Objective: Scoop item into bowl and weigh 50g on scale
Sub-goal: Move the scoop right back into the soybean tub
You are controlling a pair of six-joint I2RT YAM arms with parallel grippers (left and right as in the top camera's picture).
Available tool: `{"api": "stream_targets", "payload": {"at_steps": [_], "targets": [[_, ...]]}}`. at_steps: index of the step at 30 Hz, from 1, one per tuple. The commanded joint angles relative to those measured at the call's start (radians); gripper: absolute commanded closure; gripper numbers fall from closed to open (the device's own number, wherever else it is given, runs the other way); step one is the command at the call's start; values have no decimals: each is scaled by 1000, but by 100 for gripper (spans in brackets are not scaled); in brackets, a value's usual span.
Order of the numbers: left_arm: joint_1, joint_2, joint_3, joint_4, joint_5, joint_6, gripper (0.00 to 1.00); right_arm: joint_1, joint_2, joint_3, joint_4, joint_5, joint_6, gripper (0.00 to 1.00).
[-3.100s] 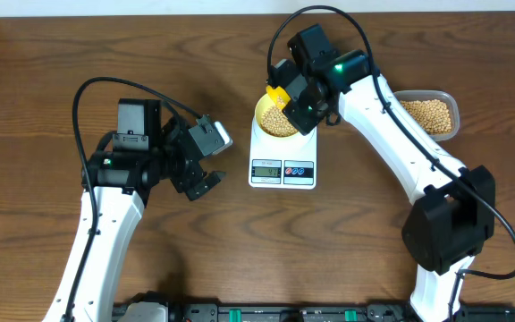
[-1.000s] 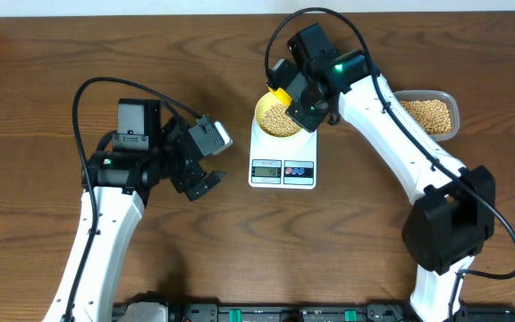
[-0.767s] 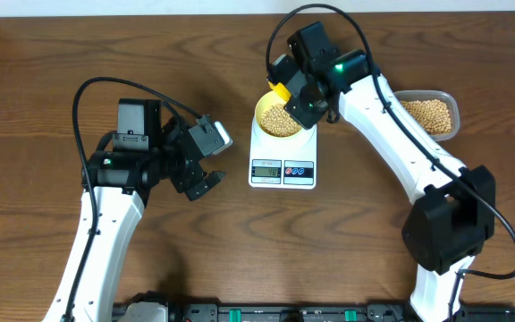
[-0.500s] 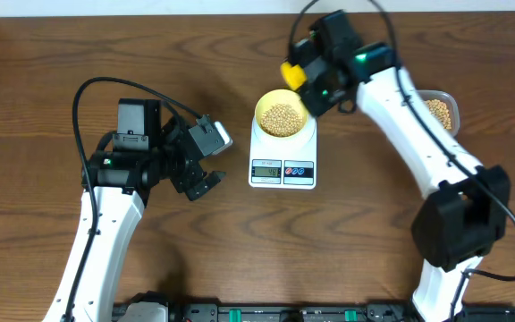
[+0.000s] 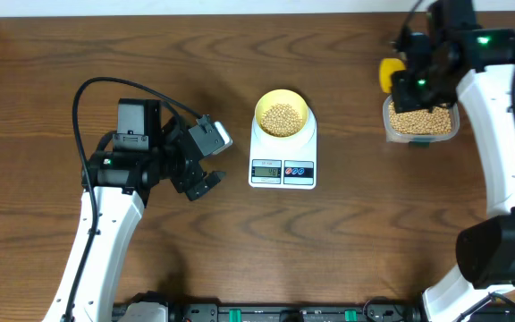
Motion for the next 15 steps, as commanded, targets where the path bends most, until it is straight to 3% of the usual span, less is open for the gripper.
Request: {"api": "stream_targets", "payload": {"at_steps": [1,15], "targets": [[4,6,-9,-2,-6,10,2,-55,-11,19,-27,-2,10,99],[4,6,-9,-2,-6,10,2,-109,42,10,-63,77,-126,99]]}}
